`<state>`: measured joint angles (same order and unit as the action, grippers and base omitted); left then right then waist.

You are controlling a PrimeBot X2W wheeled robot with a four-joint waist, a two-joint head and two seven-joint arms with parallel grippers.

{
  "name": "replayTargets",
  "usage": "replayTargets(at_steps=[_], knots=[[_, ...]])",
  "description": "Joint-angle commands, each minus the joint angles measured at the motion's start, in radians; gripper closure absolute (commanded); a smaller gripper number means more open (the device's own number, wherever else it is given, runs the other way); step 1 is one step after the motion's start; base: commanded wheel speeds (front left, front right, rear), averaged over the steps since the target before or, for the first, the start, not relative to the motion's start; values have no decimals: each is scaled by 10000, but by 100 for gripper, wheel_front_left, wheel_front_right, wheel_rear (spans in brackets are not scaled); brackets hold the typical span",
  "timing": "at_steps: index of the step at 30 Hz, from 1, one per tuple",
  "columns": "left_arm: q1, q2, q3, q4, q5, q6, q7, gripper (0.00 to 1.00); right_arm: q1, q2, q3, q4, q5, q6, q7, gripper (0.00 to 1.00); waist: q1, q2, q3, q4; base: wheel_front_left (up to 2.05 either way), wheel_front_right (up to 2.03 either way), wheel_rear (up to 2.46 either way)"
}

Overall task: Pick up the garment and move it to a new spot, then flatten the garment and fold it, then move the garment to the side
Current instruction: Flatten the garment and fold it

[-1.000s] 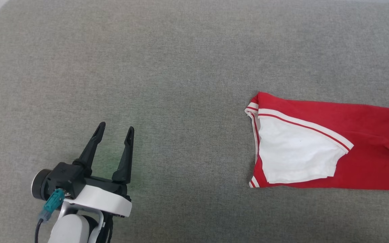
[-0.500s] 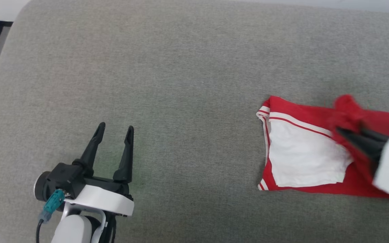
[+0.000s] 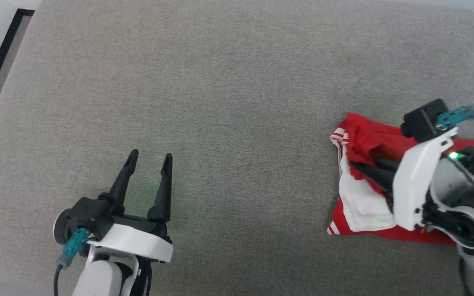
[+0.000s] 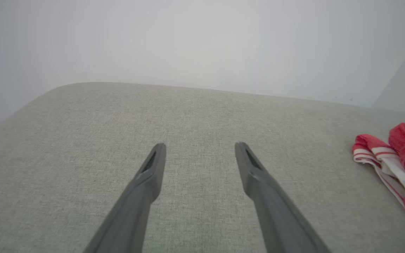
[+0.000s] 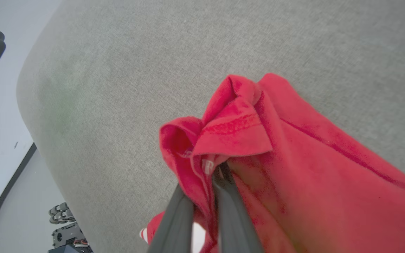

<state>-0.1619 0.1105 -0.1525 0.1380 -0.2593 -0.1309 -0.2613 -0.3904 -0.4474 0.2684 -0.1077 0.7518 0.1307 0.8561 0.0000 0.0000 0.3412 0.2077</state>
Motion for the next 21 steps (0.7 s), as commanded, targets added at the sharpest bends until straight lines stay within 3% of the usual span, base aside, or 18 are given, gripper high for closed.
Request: replayTargets(at_steps=[1,9,10,11,12,21], knots=[[-136,-2,-17,20,-125,14,-50,0,-123,92,62,167,55,-1,-129,100,0,0,-7,20,0,0,0],[-145,8,-53,108,-223,14,-50,0,-132,241,615,1318,174,-1,-969,100,0,0,-104,47,0,0,0],[-105,39,-37,137,-230,14,-50,0,-144,225,649,1358,191,-1,-1096,93,0,0,-144,13,0,0,0],[-54,69,-19,173,-240,14,-50,0,-163,203,665,1374,207,-1,-1226,53,0,0,-188,-26,0,0,0],[4,90,11,209,-249,14,-50,0,-173,199,664,1421,237,-1,-1345,0,0,0,-263,-78,0,0,0],[335,408,71,373,-287,14,-50,0,-71,-161,29,1535,719,-1,-2342,0,0,0,-883,-695,0,0,0]])
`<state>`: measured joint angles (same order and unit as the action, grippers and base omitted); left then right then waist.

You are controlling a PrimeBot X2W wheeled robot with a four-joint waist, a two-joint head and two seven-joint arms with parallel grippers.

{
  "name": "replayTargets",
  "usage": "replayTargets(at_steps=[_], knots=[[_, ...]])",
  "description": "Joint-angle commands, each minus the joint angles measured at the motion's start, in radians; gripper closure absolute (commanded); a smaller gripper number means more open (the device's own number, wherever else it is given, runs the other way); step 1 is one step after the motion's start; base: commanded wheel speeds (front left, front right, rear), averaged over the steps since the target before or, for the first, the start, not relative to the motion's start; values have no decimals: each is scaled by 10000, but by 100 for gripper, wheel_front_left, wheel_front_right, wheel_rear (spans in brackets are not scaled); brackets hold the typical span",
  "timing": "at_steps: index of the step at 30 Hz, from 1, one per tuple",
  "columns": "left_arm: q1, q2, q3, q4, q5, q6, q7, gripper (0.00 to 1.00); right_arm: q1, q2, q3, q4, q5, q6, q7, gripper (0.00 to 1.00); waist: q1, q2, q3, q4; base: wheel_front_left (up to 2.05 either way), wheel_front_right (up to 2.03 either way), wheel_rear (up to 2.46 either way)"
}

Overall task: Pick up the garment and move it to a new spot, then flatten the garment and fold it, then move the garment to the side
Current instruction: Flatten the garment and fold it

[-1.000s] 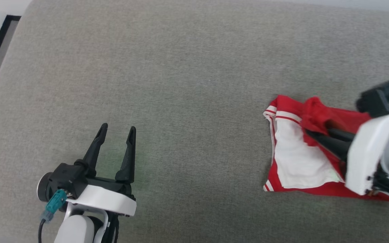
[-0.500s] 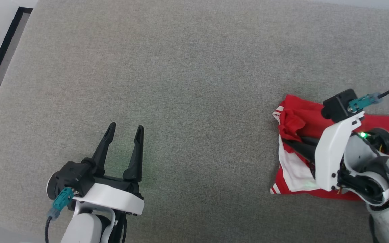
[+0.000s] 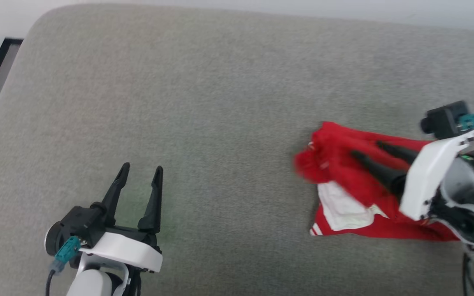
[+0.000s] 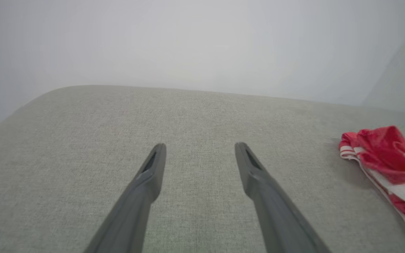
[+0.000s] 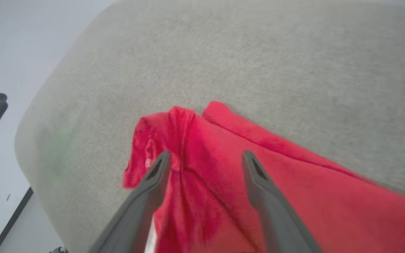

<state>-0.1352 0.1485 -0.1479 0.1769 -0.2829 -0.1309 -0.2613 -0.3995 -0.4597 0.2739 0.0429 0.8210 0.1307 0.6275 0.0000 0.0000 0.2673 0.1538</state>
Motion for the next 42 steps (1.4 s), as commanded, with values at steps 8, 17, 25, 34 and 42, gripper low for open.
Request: replayTargets(at_steps=[8,17,25,34,42], knots=[[35,211,-204,225,-126,14,-50,0,59,-215,-998,1194,-465,-1,-1552,0,0,0,-357,-715,0,0,0],[-28,151,-268,629,-251,14,-50,0,150,-318,-948,2759,-1135,-1,-5314,0,0,0,-673,-1058,0,0,0],[393,2,106,544,-199,14,-50,0,657,-351,-310,3499,-1258,-1,-8537,0,0,0,-1387,-1222,0,0,0],[1216,99,511,-75,-33,14,-50,0,1949,-404,-753,2868,-1679,-1,-8918,0,0,0,-1834,-1169,0,0,0],[2282,-183,1017,-920,173,14,-50,0,3765,30,-1863,1500,-1934,-1,-8926,0,0,0,-1874,-1076,0,0,0]])
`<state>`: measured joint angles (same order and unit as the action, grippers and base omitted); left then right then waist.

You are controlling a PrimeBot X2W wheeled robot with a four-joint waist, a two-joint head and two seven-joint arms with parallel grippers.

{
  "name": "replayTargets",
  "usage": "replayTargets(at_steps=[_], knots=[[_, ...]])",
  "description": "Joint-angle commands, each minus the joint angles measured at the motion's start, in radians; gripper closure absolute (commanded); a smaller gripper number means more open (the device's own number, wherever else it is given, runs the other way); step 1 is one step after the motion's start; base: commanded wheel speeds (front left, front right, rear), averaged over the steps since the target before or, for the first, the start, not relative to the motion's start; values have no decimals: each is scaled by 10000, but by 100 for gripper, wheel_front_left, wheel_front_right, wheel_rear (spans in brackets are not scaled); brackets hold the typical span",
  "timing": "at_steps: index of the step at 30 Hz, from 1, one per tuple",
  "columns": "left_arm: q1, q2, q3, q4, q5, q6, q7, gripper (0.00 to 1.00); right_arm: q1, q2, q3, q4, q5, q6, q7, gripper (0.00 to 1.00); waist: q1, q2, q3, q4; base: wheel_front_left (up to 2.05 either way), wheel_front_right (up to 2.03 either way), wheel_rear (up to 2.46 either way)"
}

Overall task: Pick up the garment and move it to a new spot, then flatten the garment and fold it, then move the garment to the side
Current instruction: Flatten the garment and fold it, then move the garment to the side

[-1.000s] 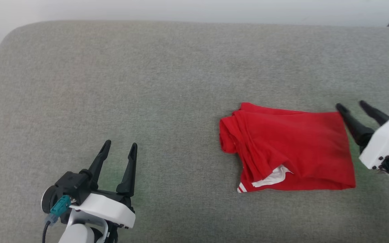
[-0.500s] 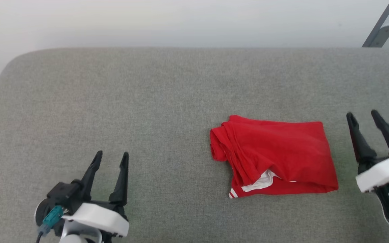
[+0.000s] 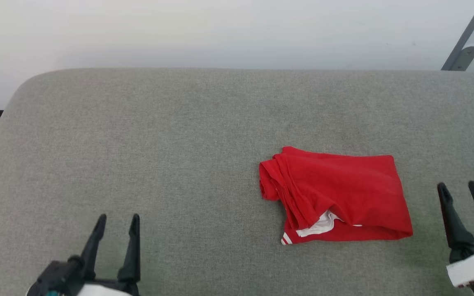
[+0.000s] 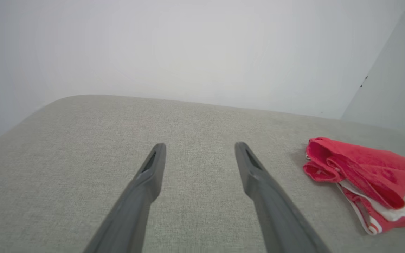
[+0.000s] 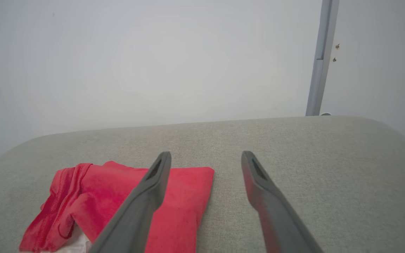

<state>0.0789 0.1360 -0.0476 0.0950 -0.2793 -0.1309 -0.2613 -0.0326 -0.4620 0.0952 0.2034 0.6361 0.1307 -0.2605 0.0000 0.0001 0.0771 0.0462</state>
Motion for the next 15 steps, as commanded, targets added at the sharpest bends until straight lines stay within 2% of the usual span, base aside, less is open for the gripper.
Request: replayTargets(at_steps=[1,7,15], knots=[[257,-100,83,-215,173,14,-50,0,260,127,-220,-266,-167,-1,-45,0,0,-1,61,-3,0,0,0],[699,-212,221,-746,270,14,-50,0,943,568,-944,-1161,-584,-1,231,0,0,-1,217,40,0,0,0],[464,-150,159,-854,321,14,-50,0,1037,799,-1114,-1568,-845,-1,881,0,0,-1,355,147,0,0,0]])
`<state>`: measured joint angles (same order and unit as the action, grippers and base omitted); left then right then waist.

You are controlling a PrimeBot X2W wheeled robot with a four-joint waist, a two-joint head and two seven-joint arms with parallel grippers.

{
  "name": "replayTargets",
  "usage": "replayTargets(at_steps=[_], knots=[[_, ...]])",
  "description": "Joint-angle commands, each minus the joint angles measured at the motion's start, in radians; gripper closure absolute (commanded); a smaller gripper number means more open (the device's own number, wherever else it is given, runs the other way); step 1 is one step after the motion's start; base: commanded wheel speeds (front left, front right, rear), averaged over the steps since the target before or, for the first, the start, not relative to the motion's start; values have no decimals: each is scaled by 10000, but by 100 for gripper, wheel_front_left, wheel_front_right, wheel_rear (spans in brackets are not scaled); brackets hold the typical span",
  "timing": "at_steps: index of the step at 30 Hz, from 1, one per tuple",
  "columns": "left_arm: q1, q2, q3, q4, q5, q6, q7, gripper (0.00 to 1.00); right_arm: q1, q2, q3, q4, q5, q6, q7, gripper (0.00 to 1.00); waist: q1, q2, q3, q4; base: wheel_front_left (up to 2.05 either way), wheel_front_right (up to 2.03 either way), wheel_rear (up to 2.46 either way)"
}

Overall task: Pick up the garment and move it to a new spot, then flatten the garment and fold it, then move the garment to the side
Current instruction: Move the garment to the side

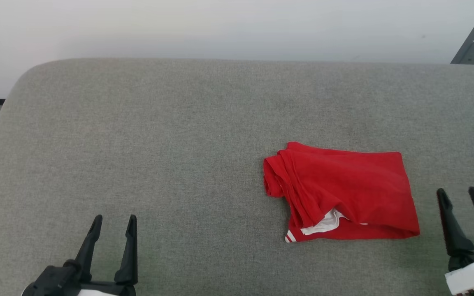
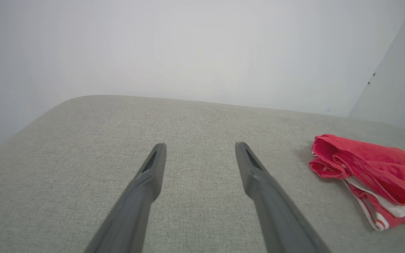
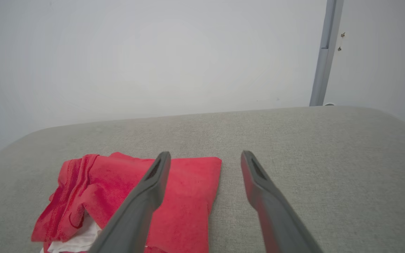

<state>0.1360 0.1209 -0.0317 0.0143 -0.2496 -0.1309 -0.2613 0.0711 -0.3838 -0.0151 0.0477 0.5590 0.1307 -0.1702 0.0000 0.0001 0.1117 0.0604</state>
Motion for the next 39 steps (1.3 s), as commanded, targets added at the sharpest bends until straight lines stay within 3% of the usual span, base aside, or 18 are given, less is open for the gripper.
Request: replayTargets(at_steps=[1,8,14,18,23,31,32,33,34,39], knots=[[-140,-1,-9,-50,33,14,-50,0,-82,-16,19,-36,-115,-1,95,0,0,-1,47,9,0,0,0],[-674,-47,-222,-72,24,14,-50,0,-1252,-831,462,-262,-84,-1,2281,0,0,-1,667,-11,0,0,0],[-1520,-69,-645,66,63,14,-50,0,-2424,-2120,1238,-369,520,-1,5838,0,0,-1,1503,125,0,0,0],[-2047,-111,-873,206,24,14,-50,0,-2985,-2512,1408,-498,1079,-1,7962,0,0,-1,1965,257,0,0,0],[-2617,-98,-1303,353,24,14,-50,0,-3408,-2486,1332,-510,1446,-1,9785,0,0,-1,2542,494,0,0,0],[-3391,-17,-1673,513,-74,14,-50,0,-3389,-1980,1386,-248,1483,-3,11163,0,0,-1,3380,785,0,0,0],[-3463,-13,-1673,529,-82,14,-50,0,-3395,-1903,1390,-265,1460,-3,11165,34,0,-1,3452,786,0,0,0],[-3525,-13,-1683,553,-93,14,-50,0,-3412,-1827,1413,-299,1473,-3,11148,60,0,-1,3503,778,0,0,0],[-3580,-4,-1680,578,-99,14,-50,0,-3418,-1760,1408,-336,1501,-1,11116,100,0,-1,3547,753,0,0,0],[-3707,114,-1641,636,-26,14,-52,0,-3511,-1572,1022,-461,1421,-4,10629,100,0,-1,3586,441,0,0,0]])
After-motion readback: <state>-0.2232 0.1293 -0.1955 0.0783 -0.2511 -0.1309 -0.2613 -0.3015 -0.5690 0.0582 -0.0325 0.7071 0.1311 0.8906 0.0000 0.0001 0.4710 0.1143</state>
